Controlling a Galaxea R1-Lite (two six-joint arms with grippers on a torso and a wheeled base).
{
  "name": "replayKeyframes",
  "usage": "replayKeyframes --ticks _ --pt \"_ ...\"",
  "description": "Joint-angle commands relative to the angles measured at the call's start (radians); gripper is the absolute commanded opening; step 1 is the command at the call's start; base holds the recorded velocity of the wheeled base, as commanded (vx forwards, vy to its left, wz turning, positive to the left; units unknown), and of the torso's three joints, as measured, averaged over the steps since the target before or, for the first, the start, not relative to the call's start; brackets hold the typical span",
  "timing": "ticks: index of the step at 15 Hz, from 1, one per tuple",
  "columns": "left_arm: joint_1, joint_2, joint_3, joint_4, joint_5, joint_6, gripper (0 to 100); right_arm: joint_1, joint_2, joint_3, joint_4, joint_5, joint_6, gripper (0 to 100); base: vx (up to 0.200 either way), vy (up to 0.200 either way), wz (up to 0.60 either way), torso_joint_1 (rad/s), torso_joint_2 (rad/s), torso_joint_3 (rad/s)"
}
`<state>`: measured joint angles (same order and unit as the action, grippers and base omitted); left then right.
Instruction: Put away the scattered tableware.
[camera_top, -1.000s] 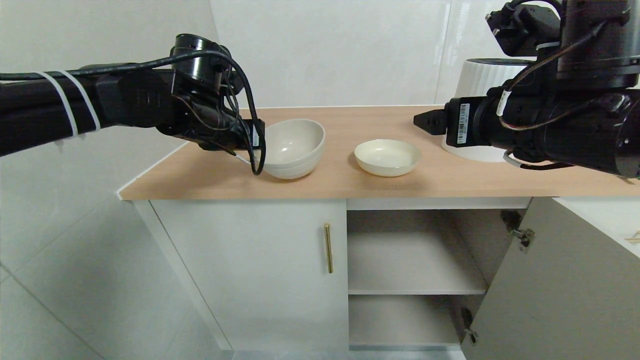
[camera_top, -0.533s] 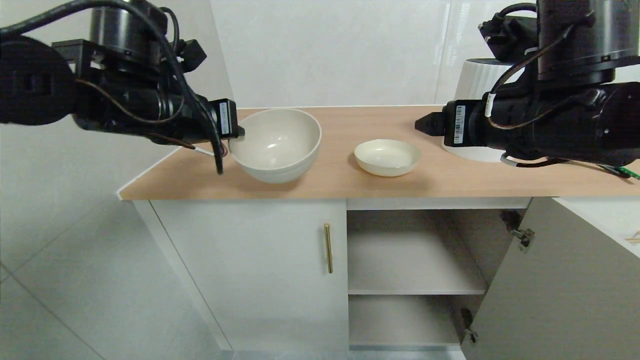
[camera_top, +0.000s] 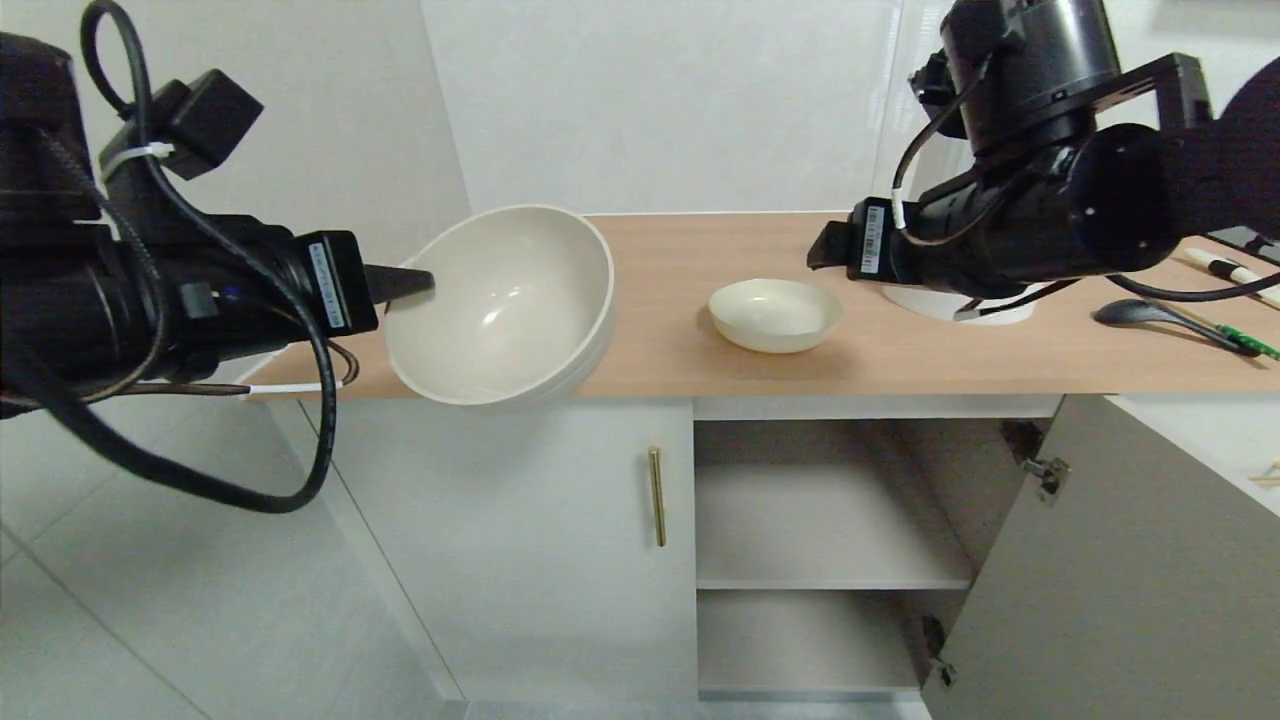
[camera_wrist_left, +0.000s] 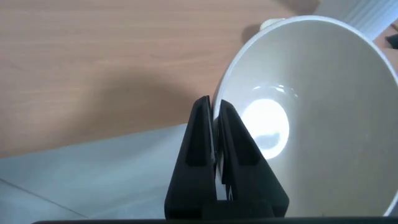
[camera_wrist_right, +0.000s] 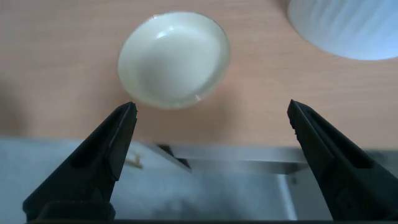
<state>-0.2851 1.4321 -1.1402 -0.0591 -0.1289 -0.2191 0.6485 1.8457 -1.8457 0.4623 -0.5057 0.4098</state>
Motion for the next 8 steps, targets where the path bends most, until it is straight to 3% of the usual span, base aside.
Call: replayKeyframes --ticks 1,3,8 --pt "0.0 -0.061 0.01 -0.001 0.0 0.0 0 -0.009 0.09 -0.036 -0.002 -0.007 0.014 100 0.0 0.0 0.0 0.0 0.0 0.0" --pt "0.0 -0.096 0.013 0.001 0.0 0.0 0 -0.029 0.127 -0.044 -0.047 -0.066 0.024 100 0.0 0.0 0.0 0.0 0.0 0.0" --pt "0.0 -0.104 0.017 0.001 0.0 0.0 0 -0.055 0.162 -0.046 -0.05 -0.076 0.023 100 0.0 0.0 0.0 0.0 0.0 0.0"
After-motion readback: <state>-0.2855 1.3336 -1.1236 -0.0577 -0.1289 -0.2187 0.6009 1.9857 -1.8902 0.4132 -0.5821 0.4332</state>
